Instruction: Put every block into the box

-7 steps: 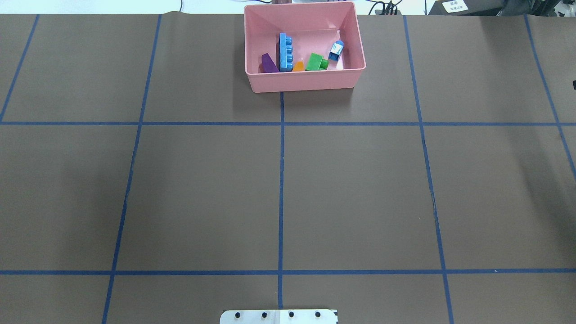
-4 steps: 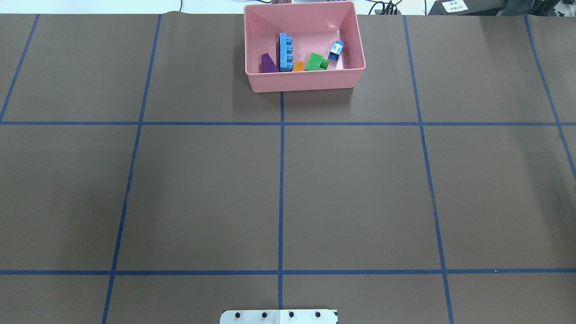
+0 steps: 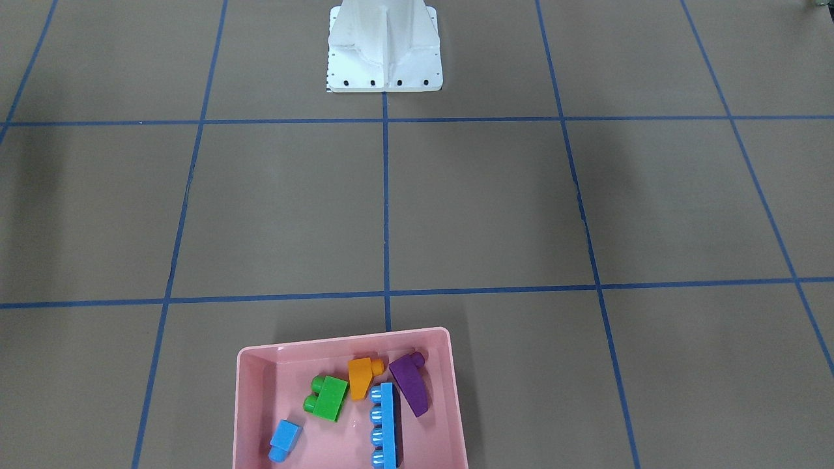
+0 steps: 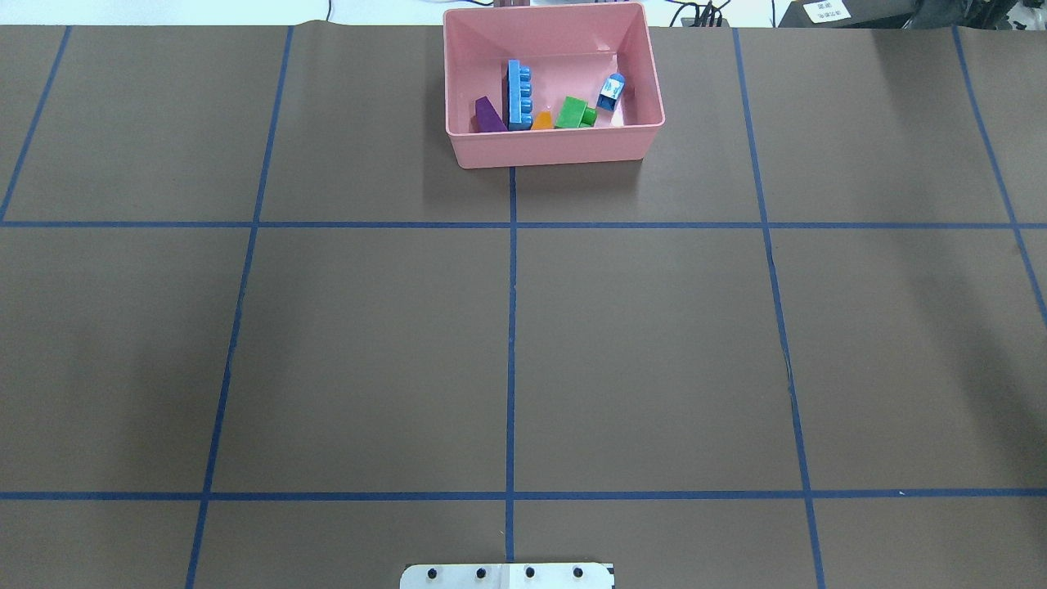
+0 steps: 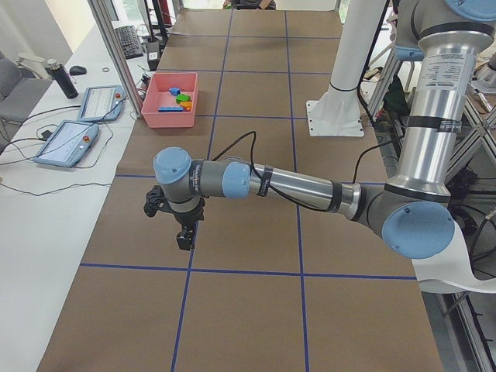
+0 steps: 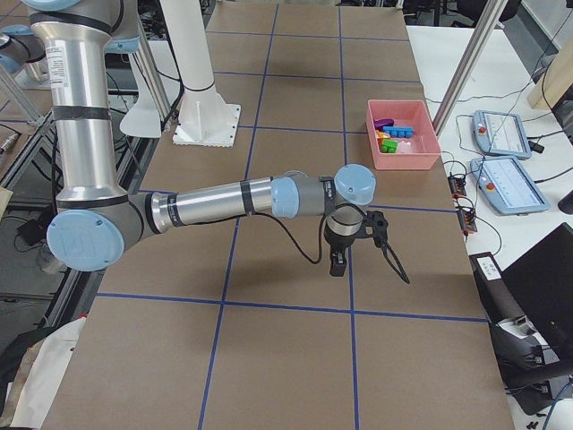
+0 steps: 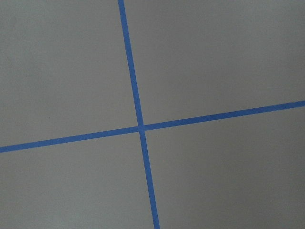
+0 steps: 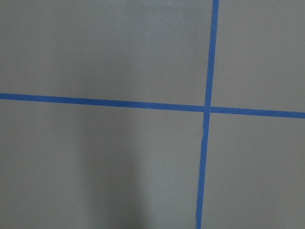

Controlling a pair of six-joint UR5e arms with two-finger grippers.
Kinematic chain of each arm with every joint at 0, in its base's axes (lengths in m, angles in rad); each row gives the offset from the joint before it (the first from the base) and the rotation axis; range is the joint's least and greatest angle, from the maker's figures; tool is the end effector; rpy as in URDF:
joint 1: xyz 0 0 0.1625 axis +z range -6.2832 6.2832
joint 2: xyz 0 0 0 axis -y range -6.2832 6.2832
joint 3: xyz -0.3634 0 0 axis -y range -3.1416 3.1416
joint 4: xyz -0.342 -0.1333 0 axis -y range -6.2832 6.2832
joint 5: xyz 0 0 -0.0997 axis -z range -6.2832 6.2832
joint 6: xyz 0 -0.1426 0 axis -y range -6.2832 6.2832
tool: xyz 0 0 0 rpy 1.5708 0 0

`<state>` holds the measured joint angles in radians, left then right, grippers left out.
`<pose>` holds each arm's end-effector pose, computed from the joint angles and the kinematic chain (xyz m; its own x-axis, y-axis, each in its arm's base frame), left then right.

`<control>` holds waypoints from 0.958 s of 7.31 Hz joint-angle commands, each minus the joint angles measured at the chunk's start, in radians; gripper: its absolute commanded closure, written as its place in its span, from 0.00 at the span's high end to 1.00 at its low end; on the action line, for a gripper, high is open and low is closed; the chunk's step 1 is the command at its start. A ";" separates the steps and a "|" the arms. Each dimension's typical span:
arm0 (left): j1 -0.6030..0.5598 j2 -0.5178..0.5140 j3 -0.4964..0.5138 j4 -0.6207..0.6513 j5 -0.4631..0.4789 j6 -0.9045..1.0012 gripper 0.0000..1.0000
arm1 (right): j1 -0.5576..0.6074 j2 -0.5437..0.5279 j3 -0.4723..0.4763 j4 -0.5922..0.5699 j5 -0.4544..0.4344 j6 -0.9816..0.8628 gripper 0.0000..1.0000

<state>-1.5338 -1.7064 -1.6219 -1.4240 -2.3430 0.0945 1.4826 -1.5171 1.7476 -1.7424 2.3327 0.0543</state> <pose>-0.0157 -0.4898 0.5572 0.7082 0.1483 -0.6903 -0.1042 0.9889 0.1055 -0.0056 -0.4593 0.5444 0.7208 -0.0501 0.6913 0.0489 0.9986 0.0214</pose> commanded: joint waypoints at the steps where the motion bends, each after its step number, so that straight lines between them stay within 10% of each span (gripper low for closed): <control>1: 0.001 0.046 0.004 -0.045 0.002 0.001 1.00 | 0.015 -0.017 0.013 -0.029 -0.007 -0.027 1.00; 7: 0.003 0.105 -0.035 -0.064 0.074 0.001 1.00 | 0.015 -0.046 0.012 -0.020 -0.010 -0.021 1.00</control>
<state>-1.5313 -1.6066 -1.6421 -1.4892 -2.2978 0.0964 1.4984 -1.5547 1.7592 -1.7624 2.3217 0.0298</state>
